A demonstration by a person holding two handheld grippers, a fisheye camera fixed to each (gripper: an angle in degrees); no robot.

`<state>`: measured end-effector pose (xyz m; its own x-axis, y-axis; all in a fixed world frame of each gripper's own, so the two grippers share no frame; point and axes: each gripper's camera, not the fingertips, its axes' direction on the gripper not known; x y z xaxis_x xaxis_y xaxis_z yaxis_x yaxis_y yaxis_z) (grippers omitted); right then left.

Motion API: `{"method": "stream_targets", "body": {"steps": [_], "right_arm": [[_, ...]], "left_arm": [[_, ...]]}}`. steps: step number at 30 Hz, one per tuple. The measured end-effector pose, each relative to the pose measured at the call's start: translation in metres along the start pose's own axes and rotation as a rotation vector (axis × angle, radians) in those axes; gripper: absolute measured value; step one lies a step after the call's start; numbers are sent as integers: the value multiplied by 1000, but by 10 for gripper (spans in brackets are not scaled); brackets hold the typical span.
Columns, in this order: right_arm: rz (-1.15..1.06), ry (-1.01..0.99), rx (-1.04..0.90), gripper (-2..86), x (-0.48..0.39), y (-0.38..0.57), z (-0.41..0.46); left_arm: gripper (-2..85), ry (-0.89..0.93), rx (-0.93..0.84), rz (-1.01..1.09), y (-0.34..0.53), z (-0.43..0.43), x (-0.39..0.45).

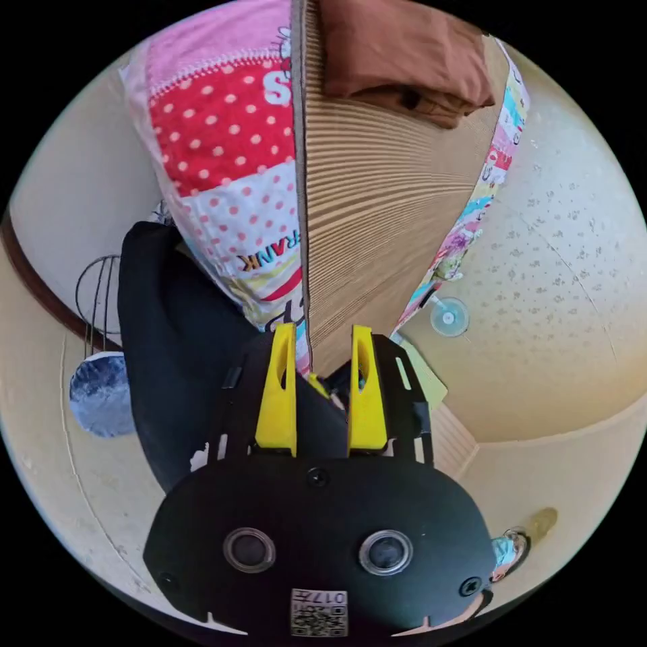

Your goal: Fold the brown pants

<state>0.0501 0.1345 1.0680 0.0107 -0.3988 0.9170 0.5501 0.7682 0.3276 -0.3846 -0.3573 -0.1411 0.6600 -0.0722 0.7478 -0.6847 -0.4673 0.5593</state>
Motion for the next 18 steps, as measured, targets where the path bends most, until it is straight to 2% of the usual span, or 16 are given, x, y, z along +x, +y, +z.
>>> {"method": "stream_targets", "body": {"steps": [2, 6, 10, 14, 18], "right_arm": [[-131, -33, -37, 1, -52, -1, 21], [-331, 20, -112, 2, -109, 4, 49], [-423, 30, -128, 3, -116, 7, 60], [-297, -251, -33, 4, -57, 3, 41], [-93, -511, 105, 5, 20, 15, 25]], "left_arm": [[119, -67, -140, -12, -9, -12, 12], [121, -166, -68, 48, -13, -68, 42], [125, 134, 88, 26, -17, -122, 48], [126, 488, 283, -95, -18, -148, 35], [175, 765, 334, -277, -19, -126, 19]]}}
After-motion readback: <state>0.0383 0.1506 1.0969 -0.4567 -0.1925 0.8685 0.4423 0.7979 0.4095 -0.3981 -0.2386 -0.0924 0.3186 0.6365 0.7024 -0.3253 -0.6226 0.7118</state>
